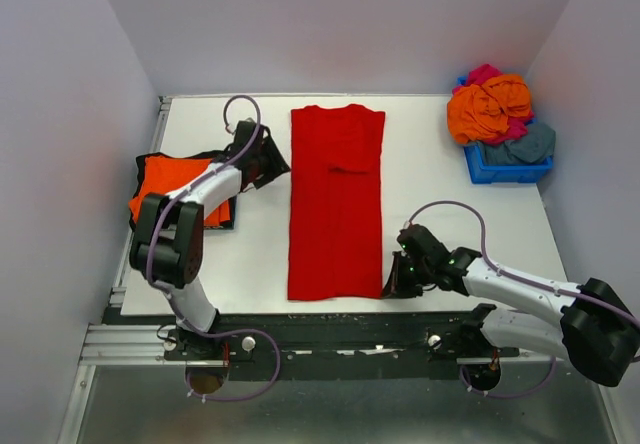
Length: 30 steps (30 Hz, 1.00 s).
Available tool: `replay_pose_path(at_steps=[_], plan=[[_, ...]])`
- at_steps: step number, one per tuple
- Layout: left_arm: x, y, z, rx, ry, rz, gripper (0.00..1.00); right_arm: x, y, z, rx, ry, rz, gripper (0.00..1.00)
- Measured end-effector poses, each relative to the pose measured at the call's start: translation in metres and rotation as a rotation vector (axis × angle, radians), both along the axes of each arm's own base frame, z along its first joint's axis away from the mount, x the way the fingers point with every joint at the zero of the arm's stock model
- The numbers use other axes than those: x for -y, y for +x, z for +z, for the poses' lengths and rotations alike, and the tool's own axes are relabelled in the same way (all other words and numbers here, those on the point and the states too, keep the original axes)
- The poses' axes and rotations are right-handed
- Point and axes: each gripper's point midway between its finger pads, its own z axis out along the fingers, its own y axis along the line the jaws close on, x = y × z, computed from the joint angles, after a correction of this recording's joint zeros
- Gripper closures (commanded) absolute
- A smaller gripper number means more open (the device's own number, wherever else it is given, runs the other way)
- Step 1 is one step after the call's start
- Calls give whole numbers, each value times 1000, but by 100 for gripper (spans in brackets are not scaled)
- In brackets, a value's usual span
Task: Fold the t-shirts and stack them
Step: Rotate the tshirt 90 degrees, then grab the bottom of the folded rectangular tshirt with both arms
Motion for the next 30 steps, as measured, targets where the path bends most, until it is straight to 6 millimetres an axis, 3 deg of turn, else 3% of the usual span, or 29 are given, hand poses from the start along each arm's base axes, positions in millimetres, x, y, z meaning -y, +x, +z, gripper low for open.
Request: replay_pose_path(at_steps=[2, 9, 13, 20, 30], plan=[[2, -29, -1, -22, 6, -21, 35, 1, 0, 0, 2, -4, 6, 99], [36, -171, -32, -172, 75, -230, 38, 0, 1, 5, 32, 16, 11, 99], [29, -226, -42, -242, 92, -277, 42, 3, -1, 3, 37, 17, 9, 99], [15, -265, -36, -265, 68, -275, 51, 6, -3, 0, 38, 13, 6, 99], [20, -327, -64, -418, 6, -359, 51, 6, -3, -2, 29, 5, 6, 99]])
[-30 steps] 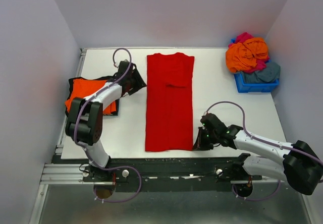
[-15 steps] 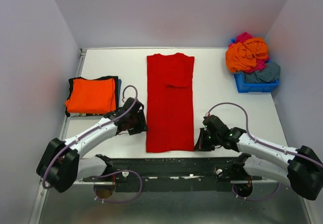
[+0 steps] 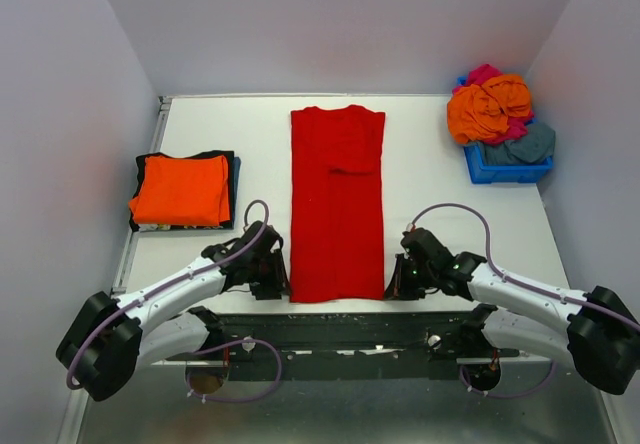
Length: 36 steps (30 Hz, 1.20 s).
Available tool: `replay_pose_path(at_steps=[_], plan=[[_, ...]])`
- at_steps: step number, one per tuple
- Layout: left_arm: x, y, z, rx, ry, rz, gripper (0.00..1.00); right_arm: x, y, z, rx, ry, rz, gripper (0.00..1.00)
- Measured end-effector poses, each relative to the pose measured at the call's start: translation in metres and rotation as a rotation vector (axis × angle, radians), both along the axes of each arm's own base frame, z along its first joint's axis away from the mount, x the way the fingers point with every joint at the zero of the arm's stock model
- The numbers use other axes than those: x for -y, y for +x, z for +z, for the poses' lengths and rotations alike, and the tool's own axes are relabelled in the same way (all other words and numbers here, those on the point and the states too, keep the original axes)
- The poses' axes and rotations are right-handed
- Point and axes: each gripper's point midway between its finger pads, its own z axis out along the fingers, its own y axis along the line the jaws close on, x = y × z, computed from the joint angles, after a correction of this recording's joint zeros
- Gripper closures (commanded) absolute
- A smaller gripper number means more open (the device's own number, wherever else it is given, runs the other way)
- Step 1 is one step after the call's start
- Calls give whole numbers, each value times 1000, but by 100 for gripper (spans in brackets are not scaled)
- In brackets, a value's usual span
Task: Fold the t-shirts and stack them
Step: Grab the bottom of the folded rectangular tshirt with both arms
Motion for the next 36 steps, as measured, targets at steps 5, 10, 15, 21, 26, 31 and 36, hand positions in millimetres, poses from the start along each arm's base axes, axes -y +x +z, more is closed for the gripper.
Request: replay_pose_path(at_steps=[5, 10, 15, 21, 26, 31, 36], plan=[[7, -9, -3, -33, -43, -12, 58, 0, 0, 0, 1, 1, 0, 99], [13, -15, -6, -54, -82, -23, 72, -1, 1, 0, 2, 3, 0, 99], [17, -16, -7, -58, -99, -27, 100, -1, 1, -2, 4, 5, 0, 99], [22, -12, 2, -37, -127, -29, 100, 0, 3, 3, 27, 13, -6, 99], [35, 5, 33, 35, -184, -32, 100, 0, 13, 22, 88, 19, -24, 99], [45, 34, 68, 123, -233, -18, 100, -11, 38, 56, 175, 34, -36, 99], [43, 85, 97, 213, -241, 46, 100, -16, 85, 89, 247, 40, -93, 99]])
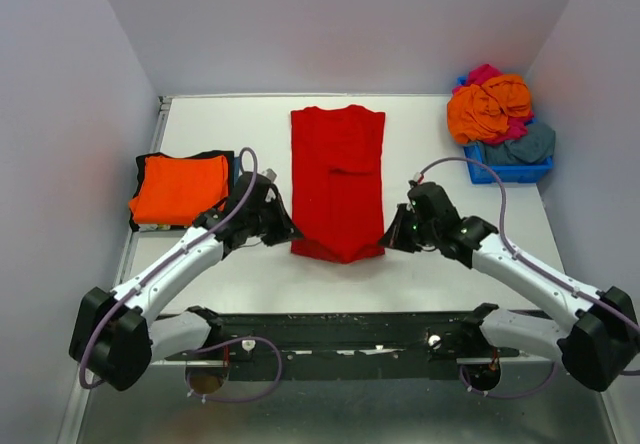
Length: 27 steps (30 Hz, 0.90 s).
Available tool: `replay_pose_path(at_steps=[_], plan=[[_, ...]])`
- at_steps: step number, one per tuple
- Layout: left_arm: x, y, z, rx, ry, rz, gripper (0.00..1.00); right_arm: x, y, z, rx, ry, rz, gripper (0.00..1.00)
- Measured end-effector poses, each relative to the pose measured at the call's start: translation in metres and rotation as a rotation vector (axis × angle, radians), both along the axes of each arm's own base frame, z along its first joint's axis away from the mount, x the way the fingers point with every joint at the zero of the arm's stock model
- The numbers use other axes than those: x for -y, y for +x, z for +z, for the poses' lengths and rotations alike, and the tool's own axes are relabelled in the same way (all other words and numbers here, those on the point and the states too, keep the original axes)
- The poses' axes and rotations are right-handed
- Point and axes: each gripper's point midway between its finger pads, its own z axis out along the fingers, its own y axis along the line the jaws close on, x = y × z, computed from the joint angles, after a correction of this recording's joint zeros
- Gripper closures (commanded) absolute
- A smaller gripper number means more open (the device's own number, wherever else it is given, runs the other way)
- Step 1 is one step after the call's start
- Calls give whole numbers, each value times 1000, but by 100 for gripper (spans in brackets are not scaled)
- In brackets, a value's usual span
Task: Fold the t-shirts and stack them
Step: Fold the folded rectangular tshirt in 1/3 of the way
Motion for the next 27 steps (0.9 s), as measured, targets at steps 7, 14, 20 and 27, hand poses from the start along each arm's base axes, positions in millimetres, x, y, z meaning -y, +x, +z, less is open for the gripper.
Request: replay_pose_path(at_steps=[7, 14, 20, 27], plan=[[-6, 89, 10, 82, 26, 118, 100, 15, 75, 13, 24, -44, -96, 99], [-17, 151, -11, 91, 97, 210, 100, 17, 136, 5, 6, -92, -113, 99], [-15, 195, -18, 102, 104, 230, 100, 19, 176, -5, -8, -115, -112, 99], [-16, 221, -20, 109, 113, 240, 100, 25, 202, -24, -44, -132, -115, 99]])
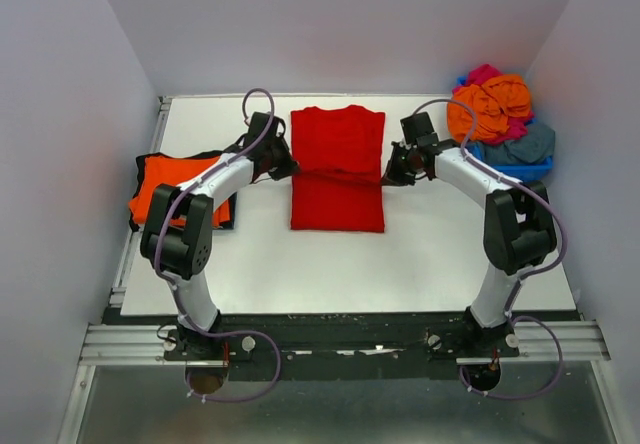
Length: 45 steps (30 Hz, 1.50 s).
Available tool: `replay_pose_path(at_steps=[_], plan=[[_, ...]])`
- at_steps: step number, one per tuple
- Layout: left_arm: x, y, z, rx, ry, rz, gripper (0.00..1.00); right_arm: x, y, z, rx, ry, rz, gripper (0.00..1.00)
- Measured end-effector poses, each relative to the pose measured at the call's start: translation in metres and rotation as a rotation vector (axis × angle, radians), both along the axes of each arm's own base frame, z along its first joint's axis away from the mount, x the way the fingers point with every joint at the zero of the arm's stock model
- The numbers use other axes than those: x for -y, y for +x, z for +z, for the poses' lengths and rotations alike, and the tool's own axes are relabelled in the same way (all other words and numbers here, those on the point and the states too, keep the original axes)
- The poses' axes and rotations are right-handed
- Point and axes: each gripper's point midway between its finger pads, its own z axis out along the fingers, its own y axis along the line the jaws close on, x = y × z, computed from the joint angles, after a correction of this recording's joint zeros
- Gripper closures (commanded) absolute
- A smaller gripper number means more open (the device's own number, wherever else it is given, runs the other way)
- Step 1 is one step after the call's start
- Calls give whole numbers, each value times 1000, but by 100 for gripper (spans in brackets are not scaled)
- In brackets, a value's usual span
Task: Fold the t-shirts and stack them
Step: Fold the folded rectangular tshirt in 1/3 of the way, then grab one side of the 2/3 rectangular tshirt with both arms
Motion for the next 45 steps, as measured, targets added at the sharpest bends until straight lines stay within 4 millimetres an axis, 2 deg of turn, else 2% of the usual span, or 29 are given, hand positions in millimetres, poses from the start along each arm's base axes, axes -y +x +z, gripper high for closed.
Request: replay_pose_path(at_steps=[5, 12, 13, 14, 15, 16, 17, 19, 23, 28, 32, 39, 42, 45], plan=[[1, 14, -2, 6, 6, 2, 100, 2, 14, -8, -13, 1, -5, 99], [-5, 26, -29, -46, 23, 20, 100, -3, 36, -9, -2, 5, -8, 99], [-5, 28, -34, -54, 25, 22, 92, -4, 39, -9, -1, 6, -9, 98], [-5, 29, -37, -60, 27, 22, 78, -4, 41, -10, -1, 6, -10, 94], [-4, 30, -40, -64, 29, 21, 63, -4, 42, -11, -2, 5, -10, 82], [-4, 31, -41, -65, 31, 17, 49, -4, 44, -13, -4, 4, -11, 58], [-4, 33, -42, -63, 35, 13, 40, -4, 44, -15, -7, 3, -11, 39], [-5, 36, -41, -53, 39, 10, 32, -3, 44, -18, -16, -4, -13, 36], [-10, 35, -35, -20, 60, 16, 31, 2, 40, -19, -12, -22, -3, 39], [-23, 13, -24, 9, 99, 22, 33, 14, 3, -19, -20, -32, 9, 51], [-28, -17, -20, 23, 110, 11, 35, 19, -33, -24, -33, -12, 30, 51], [-33, -78, -52, -55, 138, -40, 38, 20, -90, -60, -123, 39, 83, 53], [-32, -101, -66, -94, 147, -69, 40, 13, -95, -59, -114, 81, 110, 55], [-29, -109, -71, -103, 139, -87, 41, 10, -97, -59, -109, 101, 123, 55]])
